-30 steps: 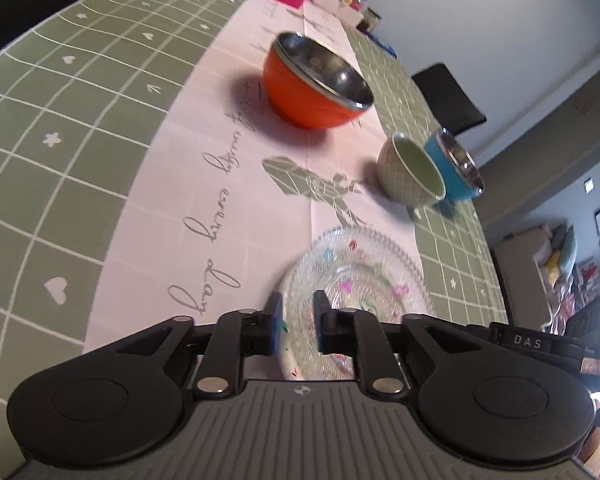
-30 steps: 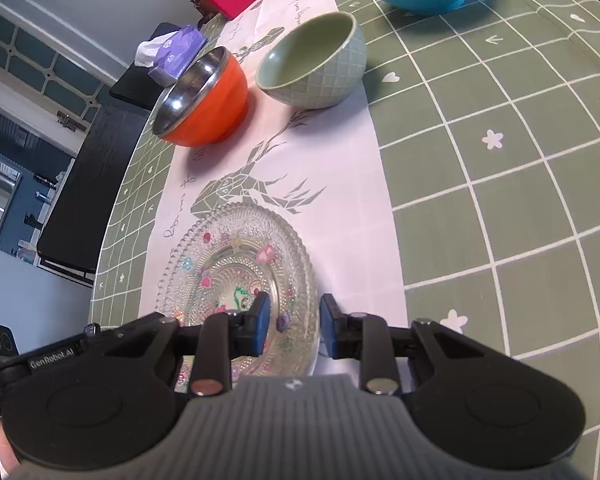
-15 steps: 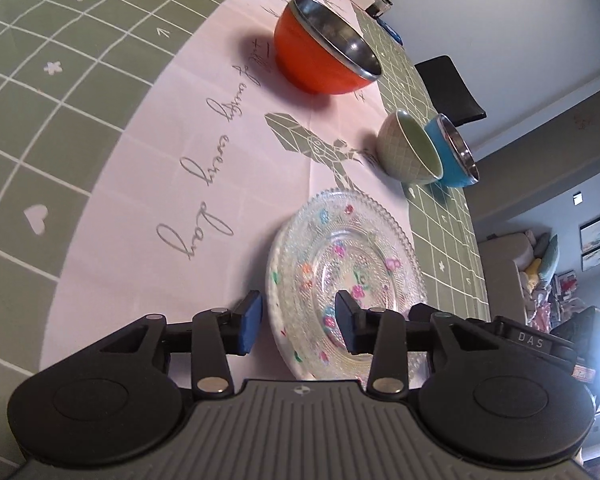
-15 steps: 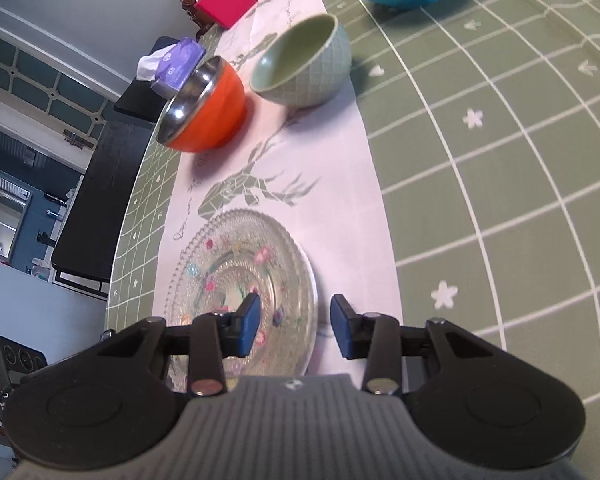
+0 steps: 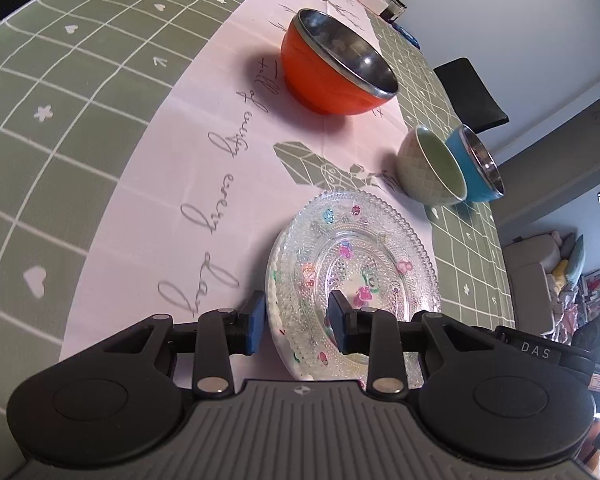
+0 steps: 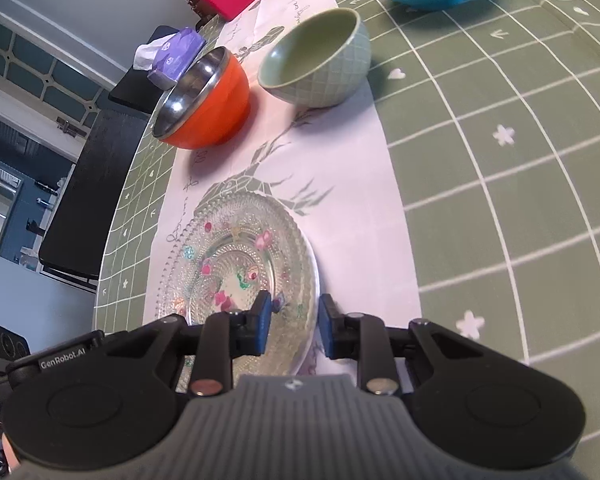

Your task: Organize plates and bowls

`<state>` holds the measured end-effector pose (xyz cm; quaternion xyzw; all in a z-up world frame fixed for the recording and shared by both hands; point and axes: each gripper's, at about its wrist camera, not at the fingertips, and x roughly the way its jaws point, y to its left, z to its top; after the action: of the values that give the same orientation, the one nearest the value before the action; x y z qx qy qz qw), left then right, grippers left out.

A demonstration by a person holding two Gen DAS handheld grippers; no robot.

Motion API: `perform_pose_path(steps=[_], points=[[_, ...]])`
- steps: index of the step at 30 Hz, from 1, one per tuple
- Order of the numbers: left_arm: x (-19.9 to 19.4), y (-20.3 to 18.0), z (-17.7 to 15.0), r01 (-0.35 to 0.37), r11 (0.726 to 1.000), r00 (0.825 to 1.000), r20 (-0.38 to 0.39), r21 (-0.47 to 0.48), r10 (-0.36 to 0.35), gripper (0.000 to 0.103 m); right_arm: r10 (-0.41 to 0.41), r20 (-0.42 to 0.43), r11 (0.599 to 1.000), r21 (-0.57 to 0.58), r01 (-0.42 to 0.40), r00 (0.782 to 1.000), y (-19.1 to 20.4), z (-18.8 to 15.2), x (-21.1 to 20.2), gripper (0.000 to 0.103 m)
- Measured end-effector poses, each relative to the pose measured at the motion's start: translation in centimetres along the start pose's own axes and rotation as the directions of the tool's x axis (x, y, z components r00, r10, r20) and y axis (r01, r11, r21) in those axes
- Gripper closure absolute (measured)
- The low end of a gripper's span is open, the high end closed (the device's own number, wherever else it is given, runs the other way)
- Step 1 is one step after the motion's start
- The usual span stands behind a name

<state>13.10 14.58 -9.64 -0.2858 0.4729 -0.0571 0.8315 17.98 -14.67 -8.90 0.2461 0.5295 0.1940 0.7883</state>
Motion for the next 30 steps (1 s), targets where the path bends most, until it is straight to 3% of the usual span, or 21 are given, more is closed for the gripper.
perform_pose_path(steps=[6,13,14,17,23,27,30], points=[[0.8,-0.3,1.7,-0.043,0.999,0.999,0.013,0.029,0.043,0.066,-0.006,-0.002,1.0,-0.014,0.006,1.0,0.7,1.3,1.2,0.078],[0.6,0.0,1.7,-0.035,0.999,0.999,0.021,0.022,0.035,0.066,-0.005,-0.001,0.999,-0.035,0.005,1.0,0.8,1.3,1.2,0.076],[0.4,0.1,1.7,-0.032,0.999,0.999,0.031,0.021,0.031,0.066,-0.01,0.007,0.999,-0.04,0.01,1.0,0.9,1.3,1.0,0.076],[-0.9,-0.2,2.1,-0.05,0.998,0.994,0.097,0.041,0.046,0.065,-0.043,0.049,0.997,-0.059,0.046,0.998,0.9,1.3,0.1,0.061],[-1.8,-1.4,4.3,-0.047,0.996,0.987,0.155,0.08,0.035,0.061,-0.026,0.152,0.992,-0.119,0.044,0.988,2.3,2.3,-1.7,0.061],[-1.6,-3.0,6.4,-0.067,0.99,0.973,0.227,0.122,0.038,0.061,-0.005,0.199,0.984,-0.173,0.04,0.98,4.0,3.8,-1.9,0.06],[-1.2,-3.6,8.1,-0.086,0.991,0.95,0.309,0.105,0.05,0.056,0.001,0.224,0.981,-0.187,0.042,0.975,5.0,5.4,-1.4,0.059]])
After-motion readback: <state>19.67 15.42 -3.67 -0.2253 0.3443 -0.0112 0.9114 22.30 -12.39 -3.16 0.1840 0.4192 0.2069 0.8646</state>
